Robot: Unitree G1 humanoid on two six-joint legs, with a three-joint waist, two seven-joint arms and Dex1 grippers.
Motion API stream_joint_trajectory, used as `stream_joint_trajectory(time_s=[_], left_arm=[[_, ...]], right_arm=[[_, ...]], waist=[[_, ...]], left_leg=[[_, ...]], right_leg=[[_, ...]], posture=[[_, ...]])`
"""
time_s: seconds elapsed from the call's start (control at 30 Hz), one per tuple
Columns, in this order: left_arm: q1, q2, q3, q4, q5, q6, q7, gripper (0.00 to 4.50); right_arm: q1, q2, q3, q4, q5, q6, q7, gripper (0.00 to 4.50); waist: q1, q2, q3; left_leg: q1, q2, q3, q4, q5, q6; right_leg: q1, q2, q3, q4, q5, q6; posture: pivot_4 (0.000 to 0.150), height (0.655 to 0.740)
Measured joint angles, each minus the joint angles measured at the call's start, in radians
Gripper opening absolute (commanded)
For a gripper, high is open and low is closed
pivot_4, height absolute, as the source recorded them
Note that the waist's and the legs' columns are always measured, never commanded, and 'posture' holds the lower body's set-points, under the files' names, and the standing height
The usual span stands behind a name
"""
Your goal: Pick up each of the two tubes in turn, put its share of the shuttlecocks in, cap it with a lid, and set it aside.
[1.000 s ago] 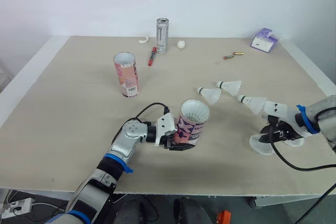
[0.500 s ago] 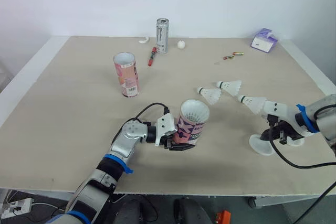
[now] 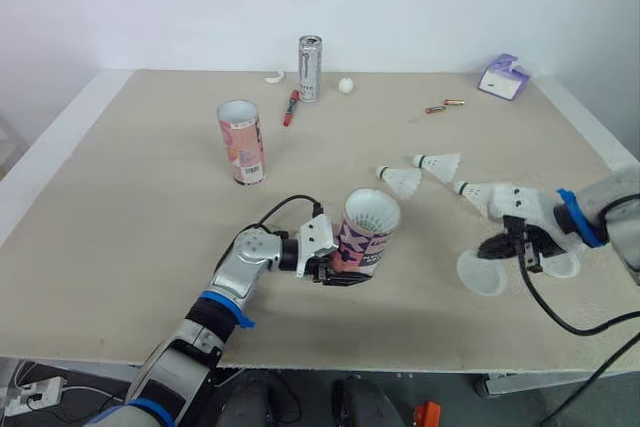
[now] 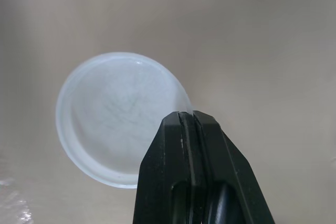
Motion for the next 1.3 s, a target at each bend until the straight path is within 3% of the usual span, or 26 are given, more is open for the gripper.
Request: stream_joint_trajectory(time_s=[0.07, 0.2, 0.4, 0.47, 0.77, 1.3], left_arm=[[-0.006, -0.006, 0.000, 0.014, 0.001, -0.002, 0.006, 3.19], [-0.035, -0.036, 0.004, 0.064, 0.002, 0.003, 0.018, 3.19], [-0.068, -0.063, 0.001, 0.108, 0.007, 0.000, 0.013, 3.19], [-0.068, -0.071, 0.000, 0.112, 0.010, -0.001, 0.014, 3.19], [-0.077, -0.081, -0.001, 0.126, 0.013, -0.011, 0.014, 3.19], [-0.061, -0.072, -0.001, 0.097, 0.014, 0.003, 0.016, 3.19]], right_arm=[[-0.048, -0.021, -0.020, -0.052, 0.022, 0.015, 0.012, 0.10], [-0.319, -0.026, 0.022, -0.147, 0.093, 0.051, 0.032, 0.10], [-0.664, 0.035, 0.214, -0.163, 0.254, 0.096, 0.037, 0.10], [-0.706, 0.057, 0.260, -0.163, 0.286, 0.100, 0.037, 0.10], [-0.750, 0.161, 0.447, -0.121, 0.301, 0.027, 0.038, 0.10], [-0.750, 0.204, 0.485, -0.009, 0.214, -0.106, 0.038, 0.10]], waist=[[0.000, -0.001, 0.000], [0.000, 0.001, 0.000], [0.002, 0.002, 0.000], [0.005, 0.001, 0.000], [0.005, 0.001, 0.000], [0.003, 0.001, 0.000]], left_leg=[[0.001, 0.000, 0.000, 0.001, 0.000, 0.000], [0.000, -0.001, 0.003, 0.002, 0.000, 0.000], [-0.002, 0.000, 0.005, 0.000, 0.000, 0.000], [-0.003, 0.000, 0.003, 0.000, 0.000, 0.000], [-0.009, -0.004, 0.006, 0.001, 0.000, 0.000], [-0.009, -0.004, 0.005, 0.000, -0.001, 0.000]], right_leg=[[0.001, -0.001, -0.001, 0.000, -0.001, -0.002], [0.000, -0.003, 0.000, 0.000, 0.000, -0.002], [-0.001, -0.009, -0.004, -0.008, 0.002, -0.004], [0.000, -0.012, -0.007, -0.011, 0.004, -0.006], [-0.002, -0.020, -0.008, -0.014, 0.009, -0.005], [-0.003, -0.018, -0.009, -0.014, 0.009, -0.006]], posture=[[0.150, 0.7400], [0.150, 0.7400], [0.150, 0.7400], [0.150, 0.7400], [0.150, 0.7400], [0.150, 0.7400]])
